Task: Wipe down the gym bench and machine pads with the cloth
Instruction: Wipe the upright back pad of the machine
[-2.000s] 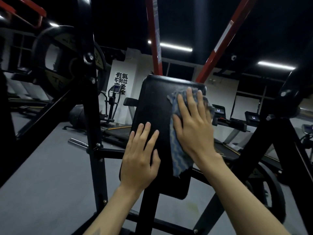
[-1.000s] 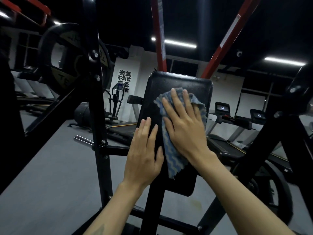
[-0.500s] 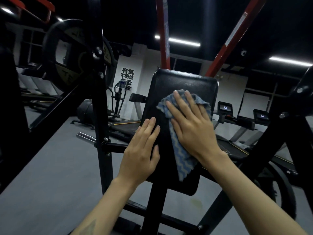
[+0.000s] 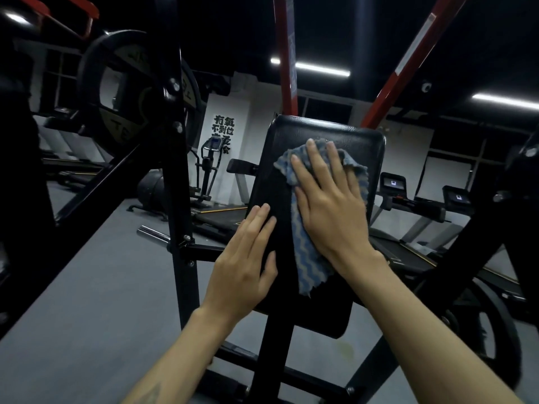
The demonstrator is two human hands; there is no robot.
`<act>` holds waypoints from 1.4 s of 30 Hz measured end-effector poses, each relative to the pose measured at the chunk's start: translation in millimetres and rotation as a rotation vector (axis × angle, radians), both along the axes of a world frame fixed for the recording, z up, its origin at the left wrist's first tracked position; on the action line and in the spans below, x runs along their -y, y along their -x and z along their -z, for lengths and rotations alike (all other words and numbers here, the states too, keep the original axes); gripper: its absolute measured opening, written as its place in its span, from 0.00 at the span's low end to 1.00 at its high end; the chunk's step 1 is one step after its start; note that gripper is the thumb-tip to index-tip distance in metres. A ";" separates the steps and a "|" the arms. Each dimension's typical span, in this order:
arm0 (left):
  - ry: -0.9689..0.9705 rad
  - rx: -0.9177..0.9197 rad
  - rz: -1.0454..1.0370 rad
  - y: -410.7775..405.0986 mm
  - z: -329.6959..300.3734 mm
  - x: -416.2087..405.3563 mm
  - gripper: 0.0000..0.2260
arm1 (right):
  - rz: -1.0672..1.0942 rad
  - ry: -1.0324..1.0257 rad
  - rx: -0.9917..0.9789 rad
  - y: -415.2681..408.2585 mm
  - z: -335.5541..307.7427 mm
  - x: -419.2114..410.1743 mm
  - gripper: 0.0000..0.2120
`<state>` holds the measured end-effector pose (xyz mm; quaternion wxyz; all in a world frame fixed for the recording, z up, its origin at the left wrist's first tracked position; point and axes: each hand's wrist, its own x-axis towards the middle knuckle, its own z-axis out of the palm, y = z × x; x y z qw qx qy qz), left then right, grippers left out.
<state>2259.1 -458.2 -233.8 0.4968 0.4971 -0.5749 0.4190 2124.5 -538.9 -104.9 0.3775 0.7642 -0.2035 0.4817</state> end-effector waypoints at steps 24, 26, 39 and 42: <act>0.012 -0.122 0.008 6.5 -2.8 -1.3 0.24 | -0.007 0.018 0.012 2.6 -10.6 6.6 0.23; 0.026 -0.128 -0.003 9.0 -2.0 1.2 0.24 | -0.014 -0.047 0.186 0.3 -25.5 6.8 0.23; 0.035 -0.088 -0.010 47.1 -38.8 16.5 0.24 | -0.054 -0.081 0.179 19.1 -22.2 8.9 0.26; 0.030 -0.072 -0.017 48.2 -42.8 20.6 0.24 | -0.131 -0.033 0.088 35.4 -3.5 14.4 0.25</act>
